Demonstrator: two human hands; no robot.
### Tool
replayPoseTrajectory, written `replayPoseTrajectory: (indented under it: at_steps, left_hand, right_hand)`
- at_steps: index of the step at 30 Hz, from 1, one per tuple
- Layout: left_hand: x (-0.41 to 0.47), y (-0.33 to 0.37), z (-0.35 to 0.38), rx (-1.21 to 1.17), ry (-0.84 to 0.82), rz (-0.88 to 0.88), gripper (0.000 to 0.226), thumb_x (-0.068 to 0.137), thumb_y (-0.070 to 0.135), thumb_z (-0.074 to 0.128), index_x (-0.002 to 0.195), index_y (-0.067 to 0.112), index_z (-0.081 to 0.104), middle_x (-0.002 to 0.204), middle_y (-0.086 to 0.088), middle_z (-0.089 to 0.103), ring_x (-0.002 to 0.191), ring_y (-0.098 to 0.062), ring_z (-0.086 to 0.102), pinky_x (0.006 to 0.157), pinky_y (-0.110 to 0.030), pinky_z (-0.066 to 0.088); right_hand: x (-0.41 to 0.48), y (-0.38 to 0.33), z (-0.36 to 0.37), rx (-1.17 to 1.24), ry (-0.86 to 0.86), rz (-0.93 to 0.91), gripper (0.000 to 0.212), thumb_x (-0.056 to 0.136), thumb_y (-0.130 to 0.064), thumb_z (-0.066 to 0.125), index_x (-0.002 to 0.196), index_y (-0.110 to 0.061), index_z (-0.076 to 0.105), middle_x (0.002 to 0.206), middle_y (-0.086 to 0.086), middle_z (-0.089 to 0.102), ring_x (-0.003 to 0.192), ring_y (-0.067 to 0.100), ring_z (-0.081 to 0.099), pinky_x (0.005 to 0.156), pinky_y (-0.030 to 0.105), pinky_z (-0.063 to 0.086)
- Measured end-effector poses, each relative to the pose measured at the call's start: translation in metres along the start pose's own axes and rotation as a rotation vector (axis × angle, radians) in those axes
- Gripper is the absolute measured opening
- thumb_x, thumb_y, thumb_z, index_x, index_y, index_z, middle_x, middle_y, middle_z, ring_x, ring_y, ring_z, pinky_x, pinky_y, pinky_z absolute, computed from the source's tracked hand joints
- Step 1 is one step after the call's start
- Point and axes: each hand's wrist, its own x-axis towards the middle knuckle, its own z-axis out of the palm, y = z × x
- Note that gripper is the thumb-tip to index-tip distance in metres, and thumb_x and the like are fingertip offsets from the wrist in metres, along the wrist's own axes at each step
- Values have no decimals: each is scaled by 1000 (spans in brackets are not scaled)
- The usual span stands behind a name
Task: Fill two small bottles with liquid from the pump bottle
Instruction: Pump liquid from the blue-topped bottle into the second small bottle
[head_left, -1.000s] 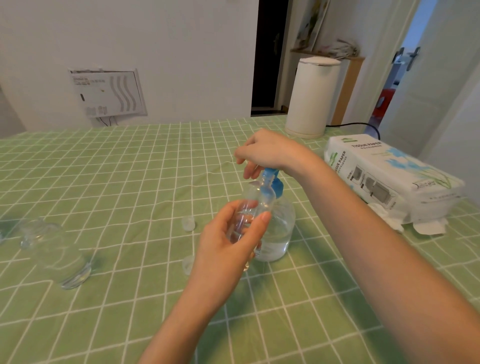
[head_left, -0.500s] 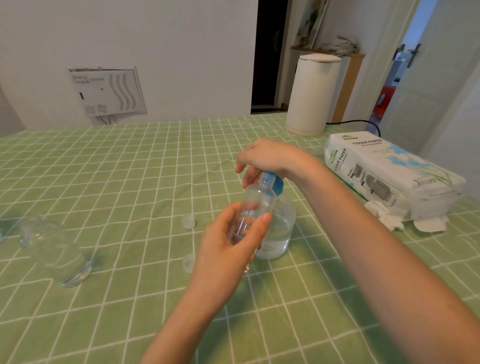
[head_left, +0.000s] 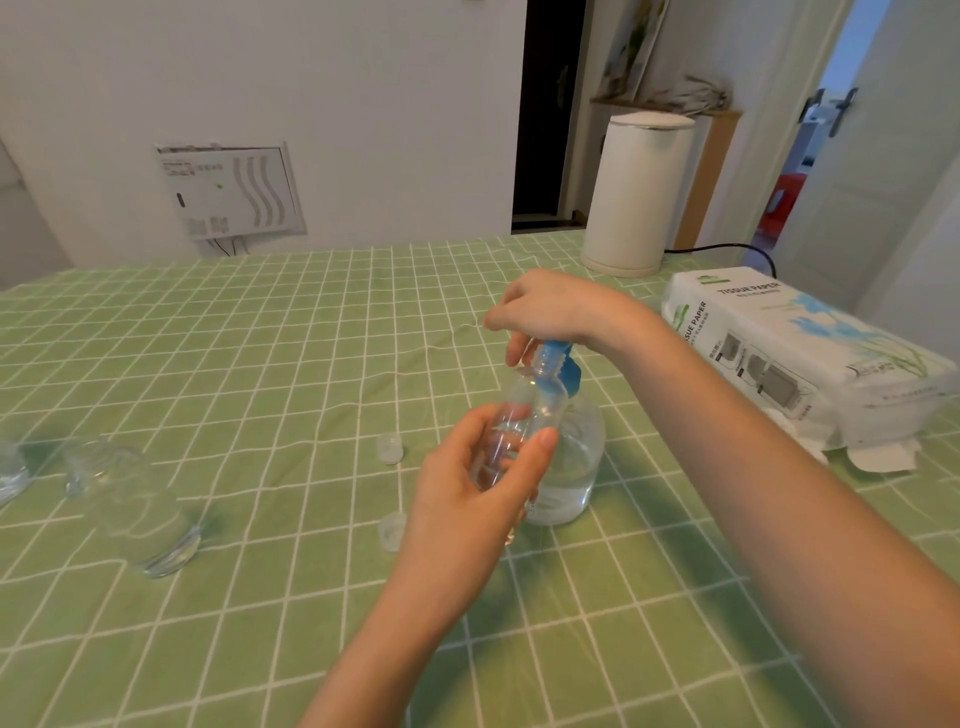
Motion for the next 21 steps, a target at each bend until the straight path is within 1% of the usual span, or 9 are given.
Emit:
replayPoseTrajectory:
  at_steps: [1,4,5,9,12,14,15,17,21]
  left_hand:
    - [1,0,0,0,2,0,34,68,46,62,97,28,65,77,8,71,58,3,58,51,-10,43]
    - [1,1,1,-3,-2,-4,33,69,45,62,98,28,65,78,9,71,59,3,59,52,-10,43]
    - [0,1,1,-7,-2,-4,32,69,44,62,97,28,65,77,9,71,58,3,59,51,-9,42]
    - [-1,0,1,-24,3,-4,31,68,43,63,95,27,65,75,8,71,57,2,57,51,-10,42]
    - [-2,0,1,-25,-2,-13,34,69,42,63,98,25,65,74,10,70,55,2,57,49,-9,41]
    - [-3,-1,2,-30,-5,-15,35,69,40,62,99,23,65,73,11,70,54,3,57,48,-8,40]
    - [-3,-1,2,-29,-9,-15,34,70,39,62,99,22,65,74,12,70,55,4,57,48,-8,40]
    - [-4,-1,2,-28,-16,-13,34,71,38,62,100,22,64,74,12,70,55,4,57,49,-8,41]
    - [-3,-2,1,-38,-8,-26,38,68,39,63,101,20,64,73,11,70,52,4,56,47,-8,40]
  right_hand:
    - [0,-1,-1,-15,0,-4,39,93,-29,49,118,-1,59,111,15,70,108,29,64,91,37,48]
    - [0,-2,1,-12,-8,6,37,93,-29,50,118,-3,59,113,14,69,110,28,63,73,31,43]
    - [0,-2,2,-8,-9,10,36,93,-28,50,118,-4,60,113,14,69,110,28,63,71,30,41]
    - [0,-1,3,13,-17,11,33,92,-25,52,117,-5,61,112,15,69,107,29,64,75,31,43]
    - [1,2,5,25,-33,17,35,92,-23,53,118,-2,61,114,18,68,92,24,63,75,30,42]
    - [1,4,7,42,-36,15,34,91,-22,53,117,-1,61,114,19,68,86,23,57,81,32,47]
    - [1,5,9,51,-34,12,33,91,-21,53,116,-2,62,113,20,68,88,25,59,88,36,51]
    - [-1,5,10,59,-29,10,31,91,-21,53,114,-3,64,110,19,69,98,31,64,97,44,49]
    - [-2,4,12,54,-24,7,33,91,-21,52,116,-1,62,112,21,68,97,31,65,97,46,48]
